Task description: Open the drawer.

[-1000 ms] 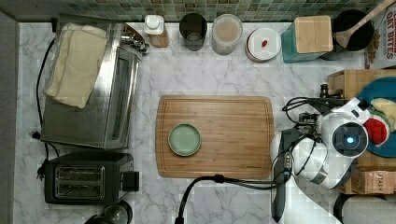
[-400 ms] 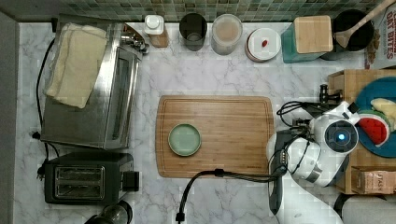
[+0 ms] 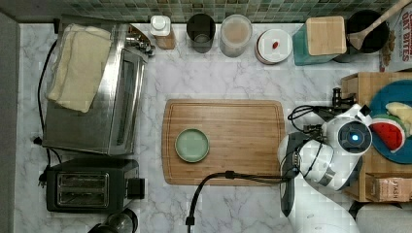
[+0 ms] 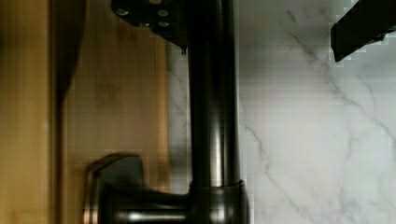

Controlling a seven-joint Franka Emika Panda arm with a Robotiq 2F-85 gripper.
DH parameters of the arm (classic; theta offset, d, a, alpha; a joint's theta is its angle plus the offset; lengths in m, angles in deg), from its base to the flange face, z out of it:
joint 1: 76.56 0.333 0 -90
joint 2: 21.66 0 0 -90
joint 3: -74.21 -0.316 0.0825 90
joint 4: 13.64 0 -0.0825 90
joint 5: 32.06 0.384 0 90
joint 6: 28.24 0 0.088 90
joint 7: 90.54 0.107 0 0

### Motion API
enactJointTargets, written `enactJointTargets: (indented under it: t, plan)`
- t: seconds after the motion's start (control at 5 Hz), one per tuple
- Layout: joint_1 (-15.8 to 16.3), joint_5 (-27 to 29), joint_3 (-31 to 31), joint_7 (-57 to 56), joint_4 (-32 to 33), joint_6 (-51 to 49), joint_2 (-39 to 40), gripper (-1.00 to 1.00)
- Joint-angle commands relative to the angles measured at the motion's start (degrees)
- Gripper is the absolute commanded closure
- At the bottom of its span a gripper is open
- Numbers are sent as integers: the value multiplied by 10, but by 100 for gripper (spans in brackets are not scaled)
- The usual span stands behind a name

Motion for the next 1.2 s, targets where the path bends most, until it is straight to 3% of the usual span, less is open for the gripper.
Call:
enactJointTargets:
  t: [0.2,0.6,0.8,1.2]
  plan:
    - [49,-12,8,56,-15,-134,-42,-100]
    - [36,94,-82,-31,33,-140,-80,-100]
    - [69,118,-102,23,72,-79,-83,-100]
    - [137,96,-126,166,112,-125,-132,-100]
